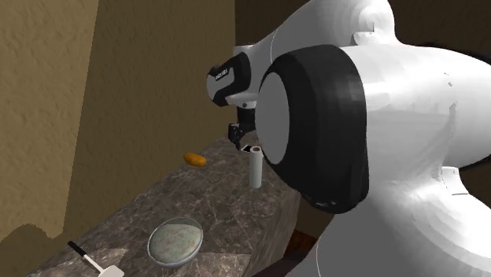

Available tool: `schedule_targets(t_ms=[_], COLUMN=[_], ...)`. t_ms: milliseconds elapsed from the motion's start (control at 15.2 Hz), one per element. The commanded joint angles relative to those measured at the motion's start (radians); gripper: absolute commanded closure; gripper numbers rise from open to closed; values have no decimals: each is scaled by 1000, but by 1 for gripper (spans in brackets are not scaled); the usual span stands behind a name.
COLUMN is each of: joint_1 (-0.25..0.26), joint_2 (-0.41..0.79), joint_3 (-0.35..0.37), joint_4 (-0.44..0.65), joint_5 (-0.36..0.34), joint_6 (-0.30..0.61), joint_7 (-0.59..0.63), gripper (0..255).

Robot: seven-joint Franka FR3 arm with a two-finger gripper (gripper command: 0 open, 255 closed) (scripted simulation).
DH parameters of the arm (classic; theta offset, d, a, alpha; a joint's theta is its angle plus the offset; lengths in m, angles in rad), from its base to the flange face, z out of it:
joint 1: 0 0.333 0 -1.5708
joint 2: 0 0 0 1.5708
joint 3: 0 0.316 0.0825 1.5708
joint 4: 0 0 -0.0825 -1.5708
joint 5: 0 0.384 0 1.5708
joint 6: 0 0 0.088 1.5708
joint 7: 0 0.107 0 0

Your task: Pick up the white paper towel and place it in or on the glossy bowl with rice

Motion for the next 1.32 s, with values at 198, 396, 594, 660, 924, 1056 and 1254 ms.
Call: schedule_targets(t_ms=[198,396,594,660,924,1056,1254], joint_1=[-18,-36,-62,-72,-91,-93,-97], joint_2=[179,295,413,453,523,536,562], joint_3=[-49,-66,-74,-74,-70,-68,-65], joint_4=[98,181,277,312,355,346,333], joint_5=[52,96,143,159,184,189,199], joint_6=[73,97,110,111,132,154,192], joint_7=[-95,-151,-206,-223,-248,-251,-257], gripper=[0,0,0,0,0,0,0])
